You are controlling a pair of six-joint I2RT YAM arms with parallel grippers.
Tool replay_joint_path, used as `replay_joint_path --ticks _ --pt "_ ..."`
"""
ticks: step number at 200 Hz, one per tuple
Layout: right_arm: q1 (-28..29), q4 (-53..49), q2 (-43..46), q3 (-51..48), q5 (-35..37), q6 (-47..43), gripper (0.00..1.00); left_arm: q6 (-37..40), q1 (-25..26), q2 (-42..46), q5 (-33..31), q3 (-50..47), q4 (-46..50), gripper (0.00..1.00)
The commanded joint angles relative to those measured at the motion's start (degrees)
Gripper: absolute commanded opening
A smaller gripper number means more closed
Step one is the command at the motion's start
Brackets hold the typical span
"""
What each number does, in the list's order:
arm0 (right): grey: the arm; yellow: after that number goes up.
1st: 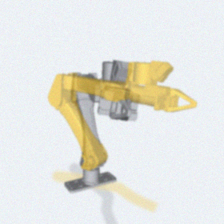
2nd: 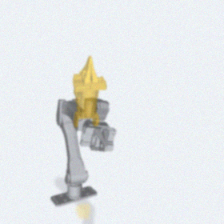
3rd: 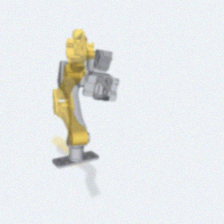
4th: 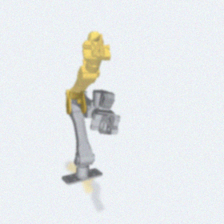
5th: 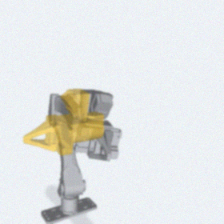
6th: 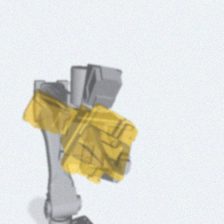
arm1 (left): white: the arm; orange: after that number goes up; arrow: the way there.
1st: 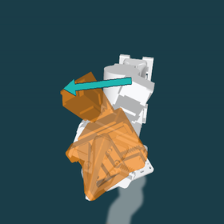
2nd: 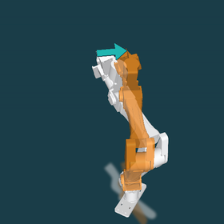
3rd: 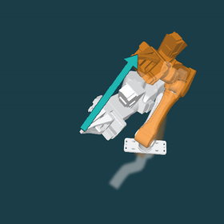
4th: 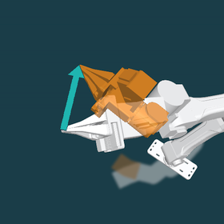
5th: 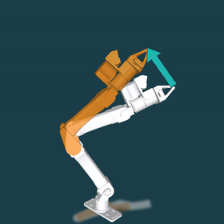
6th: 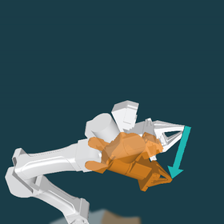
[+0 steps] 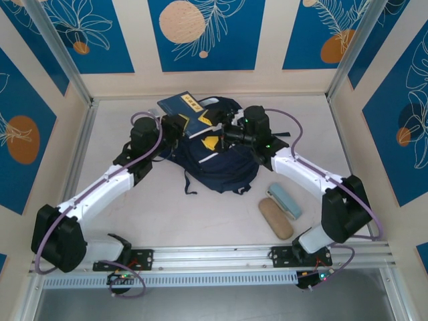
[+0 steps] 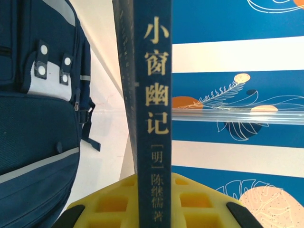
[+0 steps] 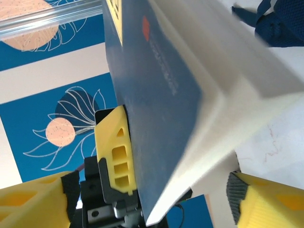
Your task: Pack the student bag
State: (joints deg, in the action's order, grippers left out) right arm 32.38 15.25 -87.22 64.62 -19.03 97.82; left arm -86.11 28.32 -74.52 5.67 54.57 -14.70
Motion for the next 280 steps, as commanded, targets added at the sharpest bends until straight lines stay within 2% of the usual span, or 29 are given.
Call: replay_joint_path --ticks 1,11,38,77,90,96,101,111,126,144,156,188,212,250,280 --pt "0.3 -0.2 -2.8 5.4 -0.3 3.1 0.78 -1.6 0.6 -1.8 0.0 3.8 -5.0 0.00" --pt "0.3 -0.7 -3.7 6.6 -0.2 3.7 0.73 -2.0 0.6 -2.5 0.6 4.1 -5.2 0.00" --pt "0.5 -1.0 -4.5 7.3 1.0 3.8 0.49 -3.6 0.7 -2.6 0.5 2.7 -5.1 0.00" --pt "0.4 -1.9 -2.9 5.4 4.9 2.3 0.23 -4.1 0.8 -2.0 0.8 1.7 -3.3 0.00" --pt "0.2 -2.2 -2.5 5.4 5.3 0.3 0.11 -3.9 0.9 -1.8 1.0 0.9 -3.3 0.00" --pt "0.0 -2.8 -2.0 5.4 5.4 -1.8 0.04 -3.3 0.9 -1.7 1.0 0.7 -3.0 0.09" --pt "-0.1 -3.7 -1.6 5.4 5.7 -3.7 0.02 -2.3 0.8 -1.4 0.9 0.7 -2.0 0.22" --pt "-0.3 -6.8 -0.1 5.0 8.0 -7.5 0.00 0.9 0.8 -1.0 0.5 1.7 1.8 0.44" --pt "-0.9 -11.5 3.1 4.2 12.3 -13.8 0.00 8.2 1.0 -0.2 -0.4 3.8 8.0 0.63" --pt "-2.3 -18.9 7.0 4.3 17.9 -21.6 0.00 17.8 1.4 0.3 -2.2 6.9 15.7 0.77" --pt "-3.5 -23.9 9.2 4.9 21.4 -26.4 0.00 24.2 1.9 -0.1 -3.2 9.1 19.8 0.83" --pt "-6.8 -35.6 14.5 6.7 31.6 -37.1 0.00 41.3 4.3 -4.9 -2.2 15.4 27.2 0.91" --pt "-10.4 -42.6 16.6 8.6 34.1 -43.2 0.00 49.2 7.5 -12.5 -2.6 22.5 34.2 0.94" --pt "-19.8 -47.2 18.0 8.5 27.7 -50.4 0.00 61.2 14.2 -24.4 -6.4 33.7 42.8 1.00" --pt "-27.7 -49.4 18.1 7.4 19.7 -52.1 0.00 69.8 17.6 -33.9 -7.3 43.0 50.0 0.96"
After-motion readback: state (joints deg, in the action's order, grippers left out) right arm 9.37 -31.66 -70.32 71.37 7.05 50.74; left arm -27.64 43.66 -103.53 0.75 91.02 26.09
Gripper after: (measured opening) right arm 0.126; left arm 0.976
